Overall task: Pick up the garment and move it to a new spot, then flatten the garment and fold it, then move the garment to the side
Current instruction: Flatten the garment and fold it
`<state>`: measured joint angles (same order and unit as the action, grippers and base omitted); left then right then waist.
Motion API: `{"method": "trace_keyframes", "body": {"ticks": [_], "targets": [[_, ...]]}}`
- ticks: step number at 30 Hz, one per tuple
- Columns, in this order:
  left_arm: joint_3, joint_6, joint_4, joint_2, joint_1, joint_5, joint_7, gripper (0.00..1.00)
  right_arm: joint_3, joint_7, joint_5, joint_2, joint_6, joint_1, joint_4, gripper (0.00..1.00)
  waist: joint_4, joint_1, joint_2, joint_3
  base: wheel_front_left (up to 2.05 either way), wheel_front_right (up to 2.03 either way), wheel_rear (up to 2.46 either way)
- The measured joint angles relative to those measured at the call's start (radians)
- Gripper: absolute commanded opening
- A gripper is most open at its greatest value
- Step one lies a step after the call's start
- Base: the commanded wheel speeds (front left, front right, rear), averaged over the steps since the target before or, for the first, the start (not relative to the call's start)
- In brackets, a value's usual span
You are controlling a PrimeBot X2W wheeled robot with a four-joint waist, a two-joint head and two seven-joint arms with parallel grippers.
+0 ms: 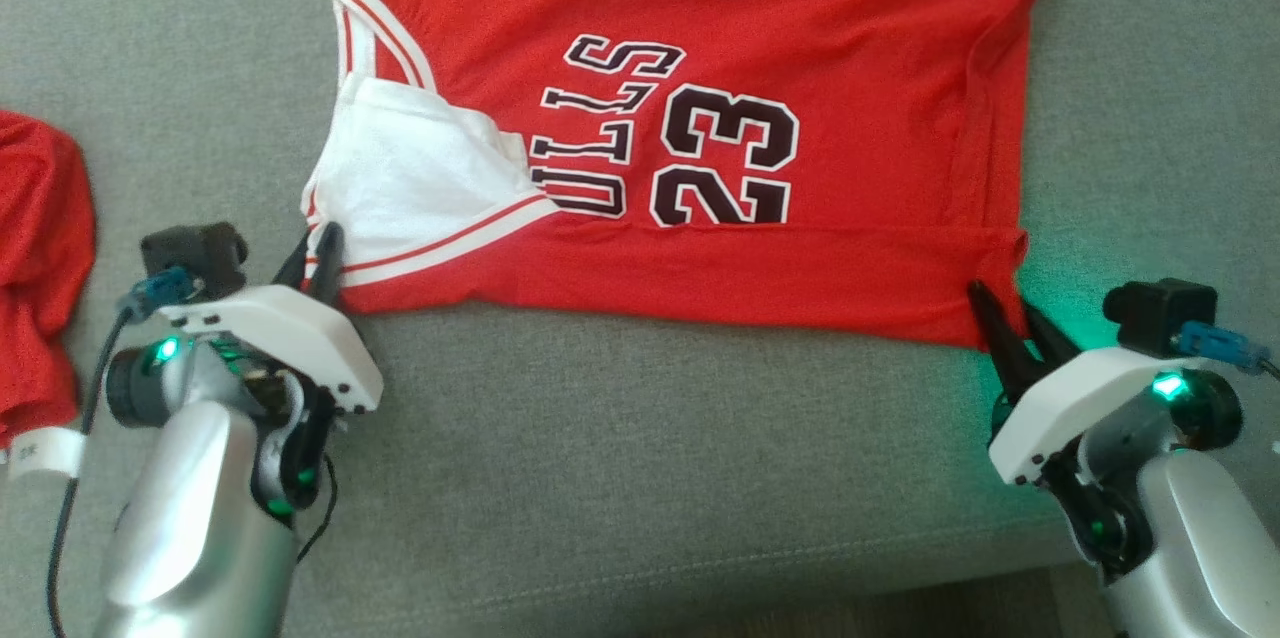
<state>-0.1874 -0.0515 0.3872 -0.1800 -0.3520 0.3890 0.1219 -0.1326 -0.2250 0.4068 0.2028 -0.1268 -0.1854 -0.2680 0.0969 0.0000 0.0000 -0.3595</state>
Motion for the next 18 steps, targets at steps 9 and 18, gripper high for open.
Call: {"method": "trace_keyframes", "body": {"ticks": [9, 18], "targets": [[-0.033, -0.021, -0.108, 0.004, 0.114, -0.009, -0.009, 0.0, 0.003, -0.012, 0.016, 0.007, 0.0, 0.024, 0.035, 0.0, -0.021, 0.0, 0.0, 0.036, 0.0, 0.0, 0.0], [-0.029, -0.088, -0.241, 0.011, 0.336, 0.005, -0.008, 0.0, 0.022, -0.05, 0.036, 0.033, 0.0, 0.14, 0.065, 0.0, -0.061, 0.0, 0.0, 0.114, 0.0, 0.0, 0.0]]}}
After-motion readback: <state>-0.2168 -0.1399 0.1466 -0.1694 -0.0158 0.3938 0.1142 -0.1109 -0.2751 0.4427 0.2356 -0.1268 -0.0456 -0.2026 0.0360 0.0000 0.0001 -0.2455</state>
